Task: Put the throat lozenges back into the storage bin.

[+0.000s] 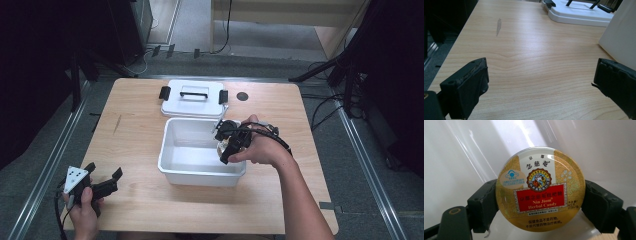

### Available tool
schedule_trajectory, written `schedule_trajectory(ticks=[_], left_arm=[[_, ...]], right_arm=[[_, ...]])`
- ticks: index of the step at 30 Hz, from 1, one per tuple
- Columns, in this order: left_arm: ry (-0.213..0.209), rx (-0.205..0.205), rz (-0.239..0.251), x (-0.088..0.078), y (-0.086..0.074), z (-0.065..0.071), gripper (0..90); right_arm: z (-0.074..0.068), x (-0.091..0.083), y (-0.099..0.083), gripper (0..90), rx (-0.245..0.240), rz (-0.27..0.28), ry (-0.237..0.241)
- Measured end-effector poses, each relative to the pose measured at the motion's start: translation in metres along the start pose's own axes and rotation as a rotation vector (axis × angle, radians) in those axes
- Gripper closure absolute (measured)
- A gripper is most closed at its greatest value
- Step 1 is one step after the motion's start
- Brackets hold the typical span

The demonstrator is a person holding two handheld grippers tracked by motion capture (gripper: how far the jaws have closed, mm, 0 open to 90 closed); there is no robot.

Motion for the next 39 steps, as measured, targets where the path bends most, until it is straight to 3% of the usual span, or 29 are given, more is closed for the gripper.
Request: schedule_trajectory(ticks=[5, 15, 27, 29, 32, 34, 35, 36, 39], left_arm=[[0.0, 0.003, -0.001, 0.0, 0.0, 0.0, 0.0], [0.013, -0.002, -0.006, 0.0, 0.0, -0.001, 3.3], [0.015, -0.002, -0.006, 0.0, 0.0, -0.001, 3.3], [0.016, -0.001, -0.007, 0.0, 0.0, -0.001, 3.3], [0.016, -0.001, -0.007, 0.0, 0.0, -0.001, 3.3], [0.016, 0.0, -0.007, 0.0, 0.0, -0.001, 3.3], [0.016, 0.0, -0.007, 0.0, 0.0, -0.001, 3.3], [0.016, 0.0, -0.007, 0.0, 0.0, -0.001, 3.3], [0.016, 0.0, -0.008, 0.0, -0.001, -0.001, 3.3]], right_arm=[[-0.001, 0.013, -0.003, 20.2, -0.031, -0.028, -0.025], [-0.003, 0.02, -0.005, 20.1, -0.064, -0.069, -0.078], [-0.005, 0.02, -0.007, 15.6, -0.048, -0.087, -0.062], [-0.005, 0.019, -0.006, 17.6, -0.046, -0.08, -0.06], [-0.004, 0.012, -0.001, 28.0, -0.021, -0.045, -0.059], [-0.004, 0.005, 0.002, 36.8, 0.007, -0.019, -0.04], [-0.004, 0.005, 0.002, 36.8, 0.007, -0.019, -0.04], [-0.003, -0.003, 0.003, 43.6, 0.032, -0.007, -0.015], [-0.003, -0.011, 0.005, 46.8, 0.065, 0.0, 0.008]])
Point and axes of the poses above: each handheld gripper's, and its own axes: x roughly forward along the jaws, y roughly out of its top, z roughly to its right, the point moved 10 cm from there along x, roughly forward along the jaws, and after that the axes turned 14 degrees about x, right-handed, at the moved point
